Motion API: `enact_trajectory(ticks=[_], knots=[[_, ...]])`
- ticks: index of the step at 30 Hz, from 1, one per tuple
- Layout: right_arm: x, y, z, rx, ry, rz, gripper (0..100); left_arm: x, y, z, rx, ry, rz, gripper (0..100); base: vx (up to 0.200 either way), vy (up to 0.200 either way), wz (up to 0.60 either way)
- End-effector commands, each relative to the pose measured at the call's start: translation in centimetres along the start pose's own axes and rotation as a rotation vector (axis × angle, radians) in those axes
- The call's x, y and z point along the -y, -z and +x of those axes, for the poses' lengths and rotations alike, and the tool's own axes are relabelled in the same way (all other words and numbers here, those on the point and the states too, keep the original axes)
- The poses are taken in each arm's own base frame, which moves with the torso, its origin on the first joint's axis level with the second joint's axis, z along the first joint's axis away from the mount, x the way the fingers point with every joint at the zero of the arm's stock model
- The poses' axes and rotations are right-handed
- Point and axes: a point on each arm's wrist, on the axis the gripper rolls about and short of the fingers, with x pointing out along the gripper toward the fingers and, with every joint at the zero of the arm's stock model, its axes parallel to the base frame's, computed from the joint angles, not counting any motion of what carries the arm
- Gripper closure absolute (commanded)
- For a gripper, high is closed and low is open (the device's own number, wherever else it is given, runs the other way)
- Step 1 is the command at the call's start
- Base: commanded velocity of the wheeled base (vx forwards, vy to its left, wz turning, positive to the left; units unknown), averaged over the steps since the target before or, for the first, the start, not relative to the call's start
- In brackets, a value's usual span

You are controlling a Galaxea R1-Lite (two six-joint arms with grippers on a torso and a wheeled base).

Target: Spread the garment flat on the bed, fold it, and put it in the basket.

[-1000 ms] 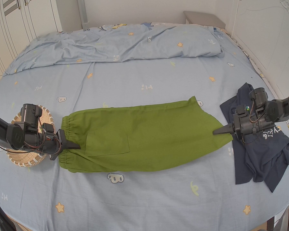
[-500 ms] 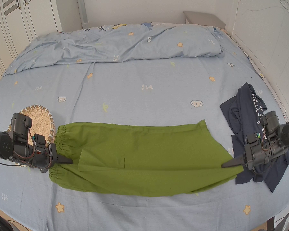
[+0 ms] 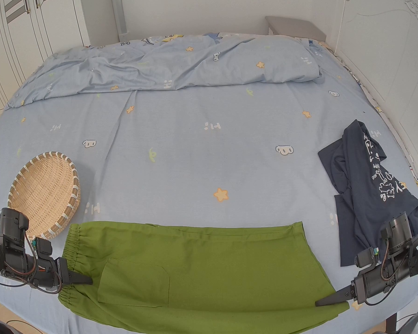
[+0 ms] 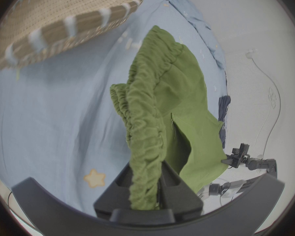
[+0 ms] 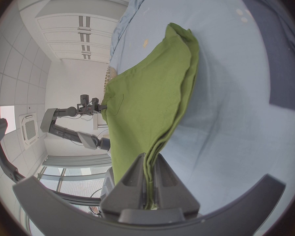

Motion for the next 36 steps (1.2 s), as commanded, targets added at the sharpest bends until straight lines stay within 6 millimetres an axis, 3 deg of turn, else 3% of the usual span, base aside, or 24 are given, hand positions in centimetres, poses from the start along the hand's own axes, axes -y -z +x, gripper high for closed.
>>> enact_trajectory(ticks=[1, 4, 5, 12, 18, 20, 22, 26, 34, 36], knots=[[-0.2, 0.8, 0.0, -0.011, -0.005, -0.008, 100, -0.3, 0.7, -0.6, 0.021, -0.010, -0.014, 100, 0.000, 0.000, 0.00], [-0.1, 0.6, 0.1, -0.009, -0.004, -0.005, 100, -0.3, 0.6, -0.7, 0.025, -0.009, -0.016, 100, 0.000, 0.000, 0.00], [0.2, 0.4, 0.3, -0.007, -0.004, -0.005, 0, -0.3, 0.6, -0.7, 0.026, -0.011, -0.014, 100, 0.000, 0.000, 0.00], [1.2, -0.2, 0.9, 0.005, 0.000, -0.001, 0, -0.3, 0.6, -0.7, 0.027, -0.009, -0.013, 100, 0.000, 0.000, 0.00], [1.3, -1.3, -0.1, 0.097, 0.044, -0.035, 0, -0.3, 0.4, -0.9, 0.041, -0.011, -0.005, 100, 0.000, 0.000, 0.00], [0.9, -1.9, -0.7, 0.141, 0.072, -0.065, 0, -0.3, 0.3, -0.9, 0.047, -0.012, -0.002, 100, 0.000, 0.000, 0.00], [-0.7, -4.2, -2.6, 0.281, 0.170, -0.145, 0, -0.6, 0.1, -1.5, 0.077, -0.032, 0.042, 100, 0.000, 0.000, 0.00], [-2.7, -6.7, -3.9, 0.397, 0.246, -0.203, 0, -0.8, -0.2, -2.5, 0.131, -0.061, 0.103, 100, 0.000, 0.000, 0.00], [-5.2, -9.6, -4.5, 0.518, 0.364, -0.268, 0, 0.3, -2.3, -4.2, 0.185, -0.093, 0.131, 100, 0.000, 0.000, 0.00], [-5.4, -9.9, -4.6, 0.527, 0.363, -0.274, 0, 1.2, -3.3, -5.7, 0.195, -0.104, 0.127, 100, 0.000, 0.000, 0.00]])
